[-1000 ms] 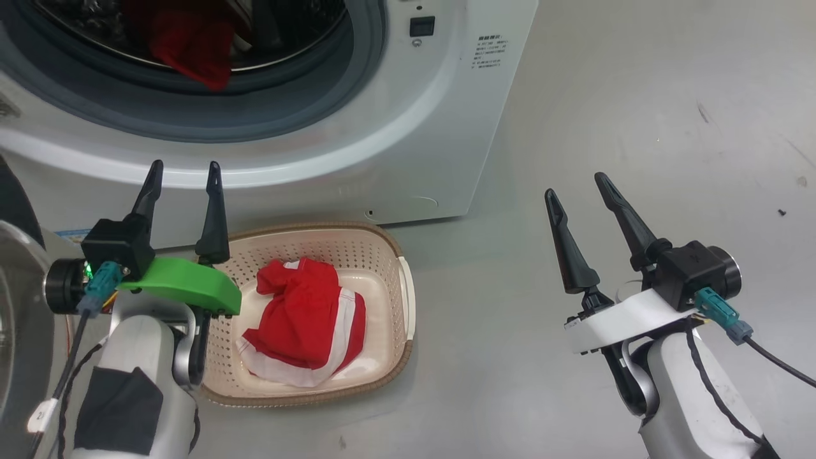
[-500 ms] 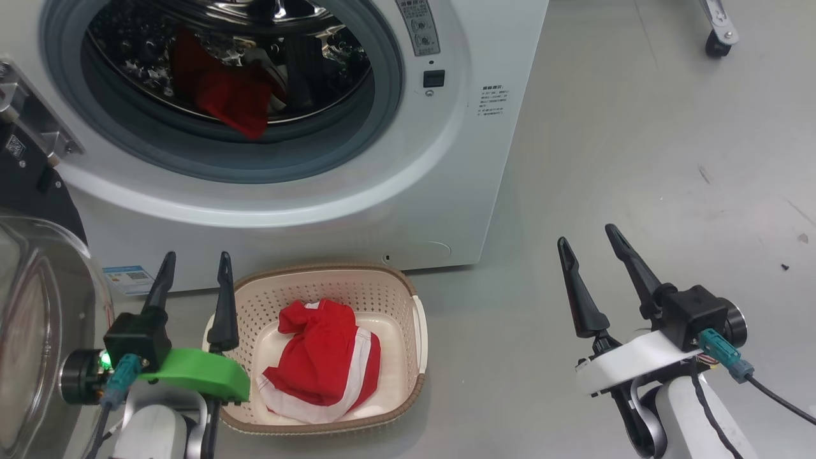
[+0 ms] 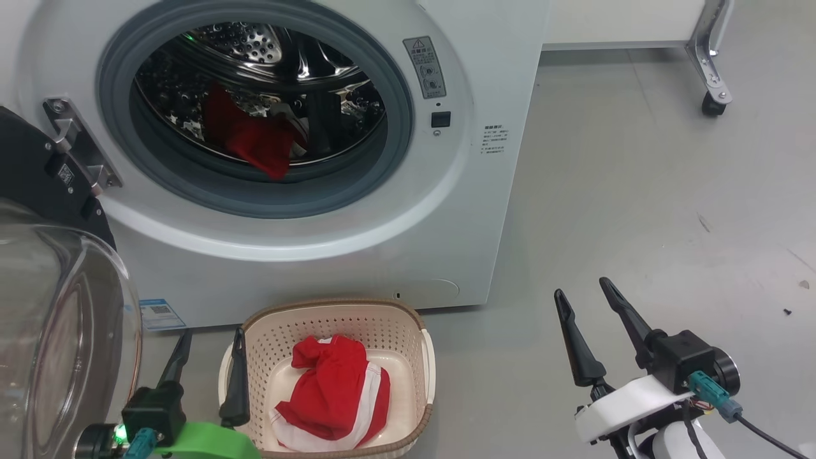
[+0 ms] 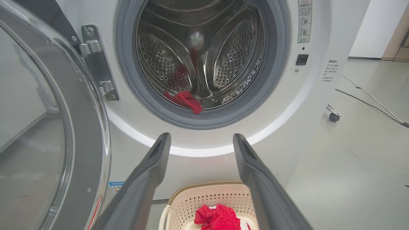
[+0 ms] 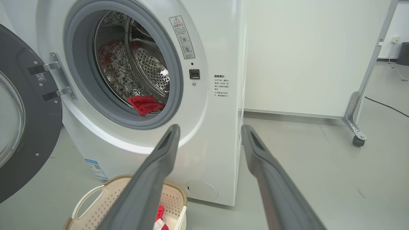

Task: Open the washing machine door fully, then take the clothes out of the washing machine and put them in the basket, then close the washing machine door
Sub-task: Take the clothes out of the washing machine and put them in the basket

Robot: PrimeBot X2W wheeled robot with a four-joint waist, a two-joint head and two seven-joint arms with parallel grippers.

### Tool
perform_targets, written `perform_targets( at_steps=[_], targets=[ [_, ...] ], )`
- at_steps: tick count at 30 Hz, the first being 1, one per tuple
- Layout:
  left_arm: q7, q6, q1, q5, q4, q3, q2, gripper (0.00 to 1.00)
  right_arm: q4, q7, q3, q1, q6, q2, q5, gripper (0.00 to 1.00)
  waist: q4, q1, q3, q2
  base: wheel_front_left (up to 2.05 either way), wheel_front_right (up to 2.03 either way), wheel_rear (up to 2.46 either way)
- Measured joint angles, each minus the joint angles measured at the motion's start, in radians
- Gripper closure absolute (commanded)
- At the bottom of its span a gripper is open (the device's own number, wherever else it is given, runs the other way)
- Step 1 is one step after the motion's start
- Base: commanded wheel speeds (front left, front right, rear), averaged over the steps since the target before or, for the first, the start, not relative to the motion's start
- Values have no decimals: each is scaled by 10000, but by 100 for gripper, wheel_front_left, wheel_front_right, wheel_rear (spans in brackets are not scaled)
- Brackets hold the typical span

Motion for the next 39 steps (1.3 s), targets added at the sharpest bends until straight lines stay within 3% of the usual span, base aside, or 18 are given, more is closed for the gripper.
perform_targets(
  at_steps=[39],
  targets=[
    [660,370,1505,-61,-2086,-203,15,0,-194,0,184,459,-4,36,0,0,-164,0,-367,0,0,0,0]
  ],
)
